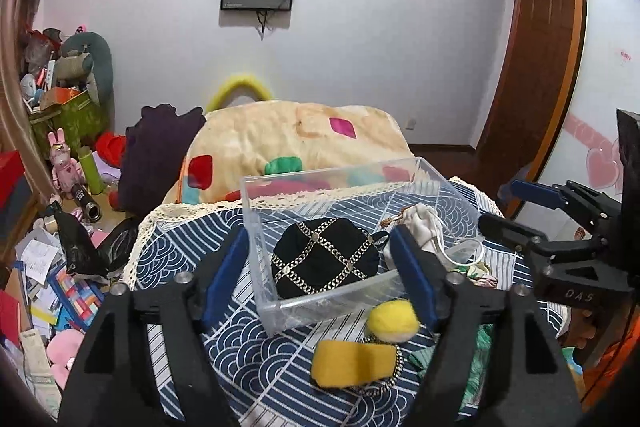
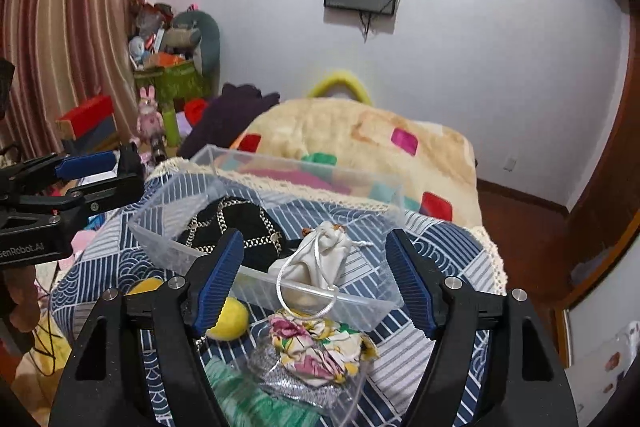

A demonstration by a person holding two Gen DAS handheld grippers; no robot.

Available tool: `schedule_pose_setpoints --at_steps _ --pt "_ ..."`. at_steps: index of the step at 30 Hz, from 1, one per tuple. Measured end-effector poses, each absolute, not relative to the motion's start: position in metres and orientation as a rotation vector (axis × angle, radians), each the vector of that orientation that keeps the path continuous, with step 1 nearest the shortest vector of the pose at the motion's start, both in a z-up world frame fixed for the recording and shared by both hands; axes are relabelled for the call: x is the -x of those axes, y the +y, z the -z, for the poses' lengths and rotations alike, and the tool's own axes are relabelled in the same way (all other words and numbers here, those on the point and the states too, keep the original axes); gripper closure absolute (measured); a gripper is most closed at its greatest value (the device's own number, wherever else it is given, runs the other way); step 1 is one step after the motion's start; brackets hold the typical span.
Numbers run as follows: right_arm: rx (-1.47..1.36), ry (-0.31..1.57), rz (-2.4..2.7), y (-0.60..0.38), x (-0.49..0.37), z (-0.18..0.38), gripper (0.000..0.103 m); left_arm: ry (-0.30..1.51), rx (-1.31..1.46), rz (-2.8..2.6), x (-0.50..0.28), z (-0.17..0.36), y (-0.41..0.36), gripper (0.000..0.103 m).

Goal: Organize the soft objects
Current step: 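Grasp the yellow sponge with the left tool while the right tool grasps the floral scarf, then lower the yellow sponge into the box with the left tool while the right drops the floral scarf in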

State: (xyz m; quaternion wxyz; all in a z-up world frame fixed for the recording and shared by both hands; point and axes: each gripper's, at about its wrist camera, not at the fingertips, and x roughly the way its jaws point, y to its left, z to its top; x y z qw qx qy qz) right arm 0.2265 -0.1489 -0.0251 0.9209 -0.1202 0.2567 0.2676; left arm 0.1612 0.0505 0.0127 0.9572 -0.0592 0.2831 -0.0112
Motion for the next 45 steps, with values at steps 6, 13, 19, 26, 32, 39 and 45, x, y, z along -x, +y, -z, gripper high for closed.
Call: schedule_pose_setpoints --at_steps 6,13,19,26,32,39,45 --pt "0.215 0.517 -0.541 -0.163 -0.216 0.031 0.032 0.565 0.104 0.014 -0.142 -0.005 0.046 0.027" --pt "0.192 0.564 -0.522 -0.175 -0.21 0.059 0.032 0.605 0.076 0.021 -0.128 0.027 0.034 0.027" --pt "0.181 0.61 -0.527 -0.178 -0.207 0.083 0.033 0.651 0.074 0.049 -0.123 0.051 0.022 0.027" --pt "0.139 0.653 -0.535 -0.181 -0.21 0.103 0.037 0.705 0.083 0.063 -0.128 0.077 0.013 0.027" --pt "0.141 0.663 -0.54 -0.178 -0.213 0.106 0.061 0.732 0.094 0.083 -0.132 0.088 0.007 0.027" --pt "0.127 0.671 -0.554 -0.178 -0.213 0.11 0.082 0.72 0.075 0.065 -0.133 0.092 0.008 0.03" --pt "0.123 0.644 -0.563 -0.179 -0.203 0.103 0.089 0.704 0.053 0.071 -0.127 0.094 0.005 0.042"
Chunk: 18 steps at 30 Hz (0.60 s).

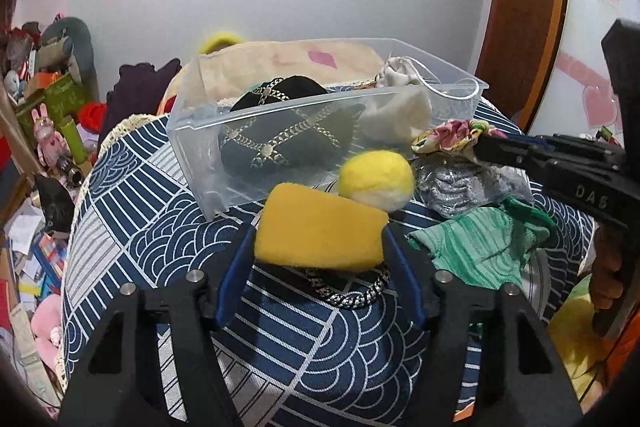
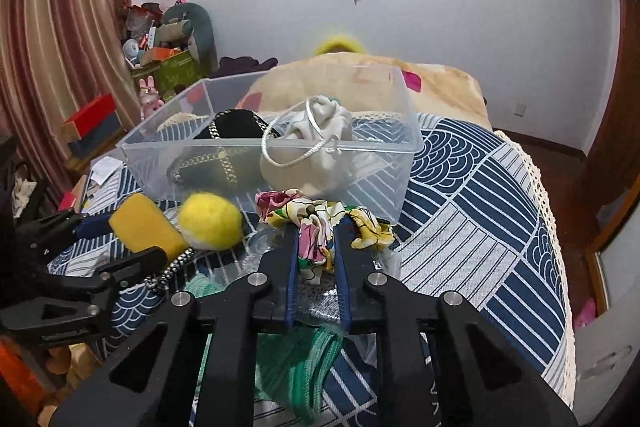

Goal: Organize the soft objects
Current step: 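Lower the yellow sponge into the box with the left tool while the right drops the floral scarf in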

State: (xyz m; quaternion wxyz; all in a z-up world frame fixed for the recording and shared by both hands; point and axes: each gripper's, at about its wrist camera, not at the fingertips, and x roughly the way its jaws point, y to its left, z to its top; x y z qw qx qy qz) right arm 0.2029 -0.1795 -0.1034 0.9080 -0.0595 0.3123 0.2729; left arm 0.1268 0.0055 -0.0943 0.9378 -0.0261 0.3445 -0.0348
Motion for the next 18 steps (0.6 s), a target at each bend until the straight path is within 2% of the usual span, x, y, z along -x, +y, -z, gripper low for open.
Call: schedule_pose_setpoints --at_steps 8,18 --pt "0.129 0.587 -0.56 -0.182 -0.188 0.088 0.089 0.655 0.017 0.061 -0.116 0.086 0.002 0.044" --pt "0.13 0.505 -0.549 -0.193 -0.171 0.063 0.089 0.583 0.119 0.056 -0.098 0.058 0.027 0.044"
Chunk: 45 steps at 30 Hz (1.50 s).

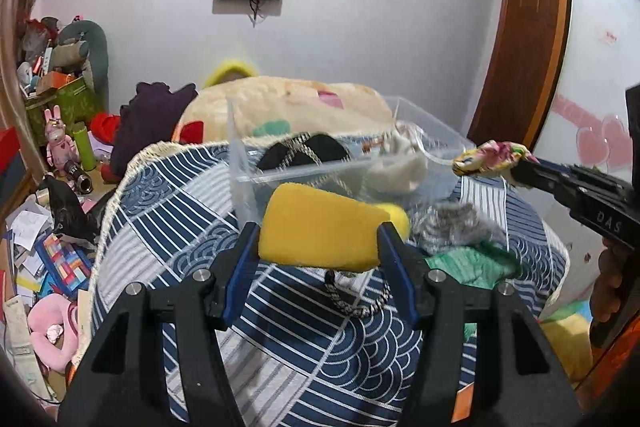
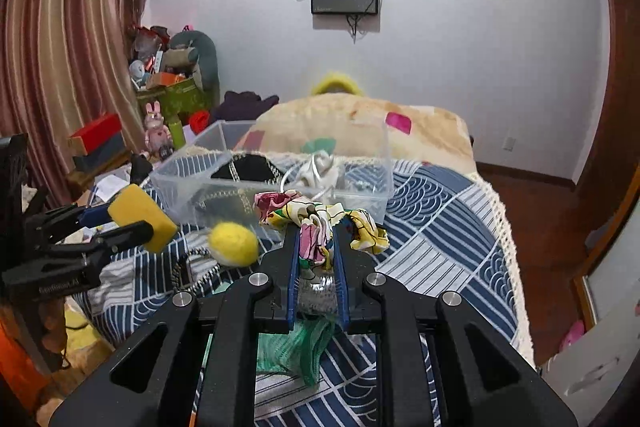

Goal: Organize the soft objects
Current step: 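Lower the yellow sponge into the box with the left tool while the right drops the floral scarf in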

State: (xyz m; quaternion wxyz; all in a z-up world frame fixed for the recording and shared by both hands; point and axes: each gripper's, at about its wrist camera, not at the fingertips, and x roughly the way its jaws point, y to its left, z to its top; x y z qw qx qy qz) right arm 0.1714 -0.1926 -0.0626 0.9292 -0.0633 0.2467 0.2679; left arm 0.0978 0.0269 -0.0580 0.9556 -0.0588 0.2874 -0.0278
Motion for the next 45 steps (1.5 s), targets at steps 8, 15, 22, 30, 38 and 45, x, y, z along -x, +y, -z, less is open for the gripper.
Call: schedule_pose_setpoints --at_steps 8,15,22,30,38,45 --pt "0.122 0.429 -0.556 -0.188 -0.17 0.041 0.089 0.487 0.124 0.005 -0.088 0.029 0.041 0.044" --pt "0.098 0.405 -0.591 -0.172 -0.183 0.029 0.089 0.434 0.123 -0.018 -0.101 0.008 0.047 0.044" --pt "0.087 0.413 -0.618 -0.15 -0.198 0.028 0.089 0.444 0.121 -0.02 -0.124 0.005 0.052 0.044" --pt "0.093 0.47 -0.633 -0.128 -0.222 0.036 0.089 0.504 0.158 0.006 -0.155 0.015 0.057 0.044" --pt "0.13 0.543 -0.632 -0.112 -0.242 0.05 0.089 0.576 0.171 0.026 -0.185 0.032 0.055 0.044" --pt "0.174 0.618 -0.619 -0.104 -0.255 0.066 0.089 0.63 0.143 0.03 -0.205 0.04 0.049 0.044"
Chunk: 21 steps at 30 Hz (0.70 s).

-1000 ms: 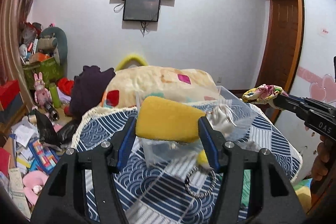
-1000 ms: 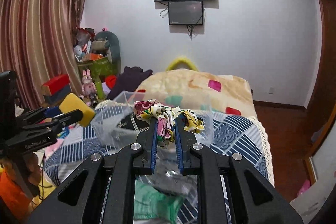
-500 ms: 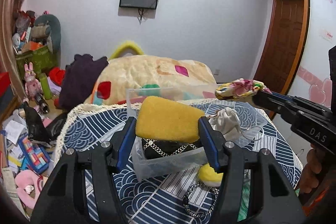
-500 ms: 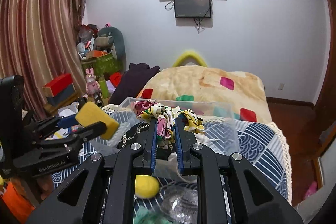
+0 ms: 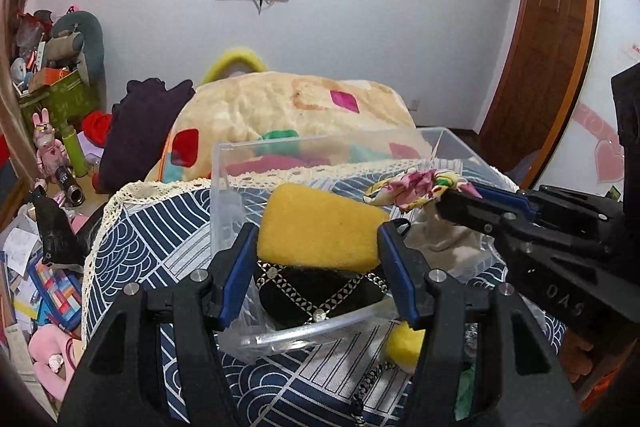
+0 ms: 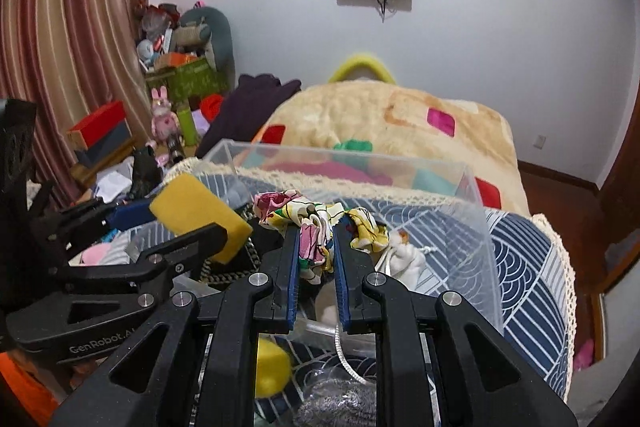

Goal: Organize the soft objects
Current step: 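Lower the yellow sponge into the box with the left tool while the right drops the floral scarf in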

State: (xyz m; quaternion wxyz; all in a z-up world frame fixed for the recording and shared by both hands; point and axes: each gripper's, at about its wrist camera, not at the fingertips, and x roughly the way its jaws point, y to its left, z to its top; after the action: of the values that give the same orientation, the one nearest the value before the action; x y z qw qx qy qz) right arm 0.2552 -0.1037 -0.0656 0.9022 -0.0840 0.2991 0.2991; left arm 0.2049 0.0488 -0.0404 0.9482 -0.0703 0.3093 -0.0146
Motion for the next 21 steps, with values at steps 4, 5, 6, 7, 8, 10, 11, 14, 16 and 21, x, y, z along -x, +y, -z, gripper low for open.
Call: schedule_pose_setpoints --at_steps 4,5,6,7,8,10,11,14,16,21 --pt "0.201 0.647 -0.614 -0.102 -0.259 0.073 0.089 0.656 0.146 0.035 -0.213 0.046 0.047 0.044" --pt "0.211 0.657 -0.611 -0.101 -0.26 0.075 0.089 0.664 0.146 0.037 -0.215 0.047 0.047 0.044" --pt "0.215 0.665 -0.61 -0.101 -0.262 0.076 0.089 0.673 0.145 0.04 -0.217 0.048 0.046 0.043" --pt "0.218 0.672 -0.609 -0.101 -0.263 0.077 0.089 0.685 0.14 0.041 -0.219 0.05 0.046 0.043" --pt "0.221 0.68 -0.61 -0.102 -0.263 0.078 0.089 0.691 0.137 0.041 -0.219 0.051 0.045 0.042" --pt "0.22 0.689 -0.614 -0.103 -0.263 0.078 0.086 0.705 0.129 0.044 -0.222 0.054 0.042 0.04" --pt "0.216 0.688 -0.614 -0.105 -0.263 0.077 0.086 0.71 0.124 0.045 -0.223 0.054 0.041 0.039" --pt "0.212 0.674 -0.612 -0.108 -0.26 0.072 0.081 0.708 0.109 0.041 -0.221 0.054 0.039 0.034" --pt "0.212 0.668 -0.611 -0.111 -0.26 0.07 0.076 0.704 0.097 0.039 -0.218 0.052 0.037 0.031" --pt "0.207 0.647 -0.618 -0.118 -0.258 0.063 0.066 0.684 0.089 0.039 -0.209 0.044 0.038 0.026"
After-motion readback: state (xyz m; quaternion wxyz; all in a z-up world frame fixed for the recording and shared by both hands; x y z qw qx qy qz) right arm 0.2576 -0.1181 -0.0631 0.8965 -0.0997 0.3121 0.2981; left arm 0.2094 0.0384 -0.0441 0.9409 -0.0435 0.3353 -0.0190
